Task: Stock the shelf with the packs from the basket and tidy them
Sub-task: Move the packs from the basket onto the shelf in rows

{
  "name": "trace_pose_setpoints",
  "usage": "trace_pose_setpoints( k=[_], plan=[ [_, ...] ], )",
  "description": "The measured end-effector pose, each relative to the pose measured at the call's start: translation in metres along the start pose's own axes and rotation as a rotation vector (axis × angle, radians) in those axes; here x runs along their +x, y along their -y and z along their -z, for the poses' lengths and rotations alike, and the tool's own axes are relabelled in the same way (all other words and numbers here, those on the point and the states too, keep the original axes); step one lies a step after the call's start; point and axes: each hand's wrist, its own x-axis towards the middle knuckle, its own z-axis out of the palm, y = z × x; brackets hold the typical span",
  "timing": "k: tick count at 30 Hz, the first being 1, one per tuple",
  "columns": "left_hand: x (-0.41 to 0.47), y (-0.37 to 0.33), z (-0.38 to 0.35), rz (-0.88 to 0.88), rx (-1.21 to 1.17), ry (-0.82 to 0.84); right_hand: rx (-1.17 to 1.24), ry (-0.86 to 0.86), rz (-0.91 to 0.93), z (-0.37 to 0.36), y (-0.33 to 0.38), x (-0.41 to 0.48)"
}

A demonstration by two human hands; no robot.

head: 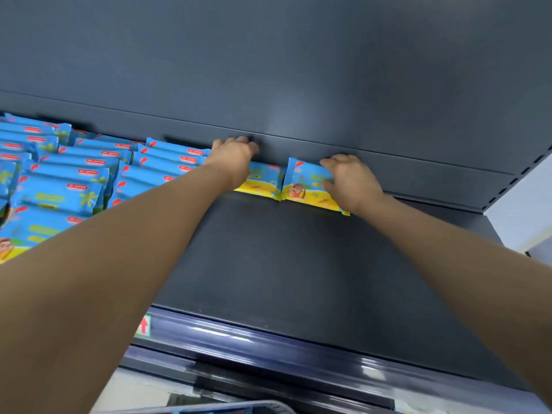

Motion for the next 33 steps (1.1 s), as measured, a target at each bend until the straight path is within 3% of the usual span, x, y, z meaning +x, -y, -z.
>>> trace_pose_setpoints(
  k=[12, 17, 21, 24, 29, 33],
  plan=[
    [-0.139, -0.017, 0.056, -0.118, -0.279, -0.293, 0.174, -0.309, 0.191, 0.063, 0.075, -0.091],
    [-0.249, -0.007, 0.049, -0.120, -0.391, -0.224, 0.254, -0.364, 0.289, 0.061, 0.132, -0.188],
    [-0.339, 0.014, 0.008, -0.045, -0.446, -0.013, 0.274, -0.215, 0.332, 0.019, 0.179, -0.260],
    [-0.393, 0.031, -0.034, 0.032, -0.414, 0.238, 0.265, -0.086, 0.353, -0.021, 0.203, -0.302],
    [-0.457, 0.048, -0.087, 0.081, -0.313, 0.633, 0.203, 0.349, 0.374, -0.078, 0.220, -0.352],
    [-0.479, 0.063, -0.105, 0.058, -0.083, 0.731, 0.187, 0.575, 0.332, -0.102, 0.224, -0.371]
  ],
)
